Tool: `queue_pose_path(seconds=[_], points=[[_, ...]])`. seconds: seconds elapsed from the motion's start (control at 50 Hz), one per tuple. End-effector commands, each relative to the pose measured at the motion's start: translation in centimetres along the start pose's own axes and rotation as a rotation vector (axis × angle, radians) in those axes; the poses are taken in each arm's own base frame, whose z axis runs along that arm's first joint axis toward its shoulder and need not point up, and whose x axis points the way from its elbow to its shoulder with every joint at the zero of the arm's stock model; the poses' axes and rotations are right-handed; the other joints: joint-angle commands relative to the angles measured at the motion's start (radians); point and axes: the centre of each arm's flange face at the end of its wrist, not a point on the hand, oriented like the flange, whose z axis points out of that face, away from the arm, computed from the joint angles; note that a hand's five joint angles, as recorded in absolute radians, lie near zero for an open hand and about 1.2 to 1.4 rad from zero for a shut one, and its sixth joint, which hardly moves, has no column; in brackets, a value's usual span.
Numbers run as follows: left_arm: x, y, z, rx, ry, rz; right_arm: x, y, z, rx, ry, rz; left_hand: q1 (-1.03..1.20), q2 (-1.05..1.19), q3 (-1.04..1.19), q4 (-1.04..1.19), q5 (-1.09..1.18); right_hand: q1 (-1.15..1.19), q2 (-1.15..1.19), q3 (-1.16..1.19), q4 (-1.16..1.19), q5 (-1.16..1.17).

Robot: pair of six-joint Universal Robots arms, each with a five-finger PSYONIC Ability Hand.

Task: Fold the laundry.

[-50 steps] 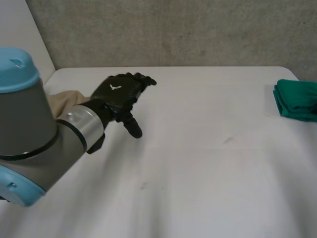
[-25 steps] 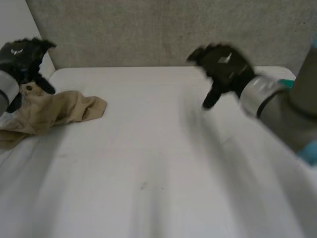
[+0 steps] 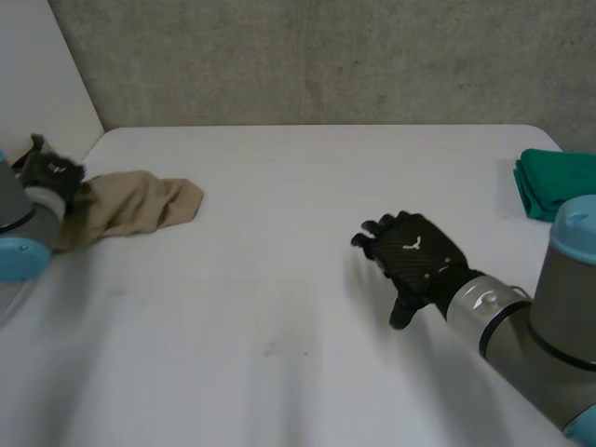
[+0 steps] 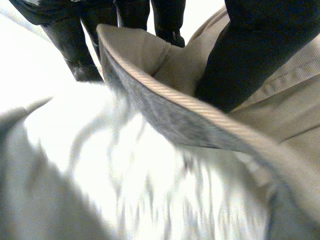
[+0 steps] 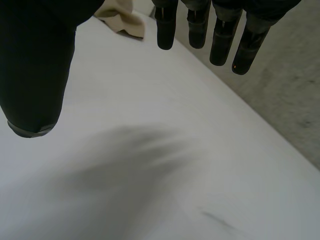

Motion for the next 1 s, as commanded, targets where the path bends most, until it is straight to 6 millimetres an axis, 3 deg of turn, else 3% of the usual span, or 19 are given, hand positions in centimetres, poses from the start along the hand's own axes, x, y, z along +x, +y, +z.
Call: queue_pose_path(seconds=[0.02, 0.04, 0.06, 0.1, 0.14, 0.22, 0.24, 0.3, 0.38, 0.44, 0.5, 0.52, 0.6, 0.66, 0.76, 0.84, 0.88, 1.0], points=[[1.9, -11.9, -10.0, 0.252, 0.096, -0.305, 2.6, -1.2, -0.3, 0.036, 0.086, -0.011, 0.301, 0.228, 0.258, 0.223, 0.290, -0.029, -0.045, -0.044, -0.058, -0.068], [2.3, -12.9, -11.2, 0.275, 0.124, -0.342, 2.8, -1.4, -0.4, 0.043, 0.096, -0.013, 0.301, 0.228, 0.258, 0.223, 0.290, -0.029, -0.045, -0.044, -0.058, -0.068], [3.2, -15.0, -13.8, 0.328, 0.191, -0.420, 3.4, -1.7, -0.5, 0.054, 0.115, -0.013, 0.301, 0.228, 0.258, 0.223, 0.290, -0.029, -0.045, -0.044, -0.058, -0.068], [4.5, -16.7, -16.5, 0.367, 0.282, -0.490, 3.8, -2.0, -0.6, 0.065, 0.132, -0.009, 0.301, 0.228, 0.258, 0.223, 0.290, -0.029, -0.045, -0.044, -0.058, -0.068], [6.7, -17.9, -20.3, 0.391, 0.446, -0.581, 4.7, -2.0, -0.6, 0.075, 0.160, -0.007, 0.301, 0.228, 0.258, 0.223, 0.290, -0.029, -0.045, -0.044, -0.058, -0.068], [10.4, -18.2, -25.3, 0.368, 0.725, -0.666, 5.7, -2.1, -0.6, 0.084, 0.199, -0.009, 0.301, 0.228, 0.258, 0.223, 0.290, -0.029, -0.045, -0.044, -0.058, -0.068], [11.0, -18.2, -26.1, 0.363, 0.766, -0.668, 5.8, -2.0, -0.6, 0.082, 0.201, -0.007, 0.145, 0.071, 0.102, 0.067, 0.133, -0.029, -0.045, -0.044, -0.058, -0.068], [12.6, -17.7, -28.2, 0.323, 0.863, -0.644, 6.0, -1.9, -0.6, 0.079, 0.206, -0.009, -0.920, -0.994, -0.964, -0.998, -0.932, -0.029, -0.045, -0.044, -0.058, -0.068], [13.0, -17.1, -28.9, 0.268, 0.893, -0.624, 5.9, -1.9, -0.6, 0.076, 0.203, -0.008, -0.920, -0.993, -0.963, -0.998, -0.931, -0.029, -0.045, -0.044, -0.058, -0.068], [12.5, -17.3, -28.7, 0.274, 0.877, -0.622, 5.7, -1.9, -0.7, 0.075, 0.198, -0.009, -0.920, -0.994, -0.964, -0.998, -0.932, -0.029, -0.045, -0.044, -0.058, -0.068], [10.2, -17.3, -27.1, 0.286, 0.785, -0.626, 5.5, -1.9, -0.7, 0.074, 0.191, -0.015, -0.920, -0.994, -0.964, -0.998, -0.932, -0.029, -0.045, -0.044, -0.058, -0.068], [8.6, -16.9, -25.7, 0.283, 0.708, -0.626, 5.4, -1.9, -0.7, 0.074, 0.185, -0.014, -0.920, -0.994, -0.964, -0.998, -0.932, -0.029, -0.045, -0.044, -0.058, -0.068], [5.8, -15.2, -23.4, 0.246, 0.579, -0.605, 4.9, -2.0, -0.9, 0.075, 0.166, -0.015, -0.919, -0.993, -0.963, -0.998, -0.931, -0.029, -0.045, -0.044, -0.058, -0.068], [5.0, -14.1, -22.9, 0.220, 0.544, -0.584, 4.0, -2.1, -1.2, 0.064, 0.135, -0.011, -0.920, -0.994, -0.964, -0.998, -0.932, -0.029, -0.045, -0.044, -0.058, -0.068], [4.2, -10.9, -22.1, 0.149, 0.486, -0.493, -0.2, -2.8, -2.3, 0.045, -0.008, -0.032, -0.917, -0.990, -0.960, -0.995, -0.928, -0.029, -0.045, -0.044, -0.058, -0.068], [3.2, -8.9, -21.3, 0.122, 0.431, -0.397, -2.0, -3.2, -2.7, 0.050, -0.062, -0.066, -0.919, -0.993, -0.963, -0.998, -0.931, -0.029, -0.045, -0.044, -0.058, -0.068], [2.9, -8.3, -20.8, 0.115, 0.409, -0.364, -2.8, -3.3, -2.8, 0.057, -0.085, -0.076, -0.920, -0.994, -0.964, -0.998, -0.932, -0.029, -0.045, -0.044, -0.058, -0.068], [1.4, -6.4, -19.1, 0.079, 0.361, -0.342, -7.7, -3.0, -3.1, 0.087, -0.205, -0.129, -0.920, -0.994, -0.964, -0.998, -0.932, -0.029, -0.045, -0.044, -0.058, -0.068]])
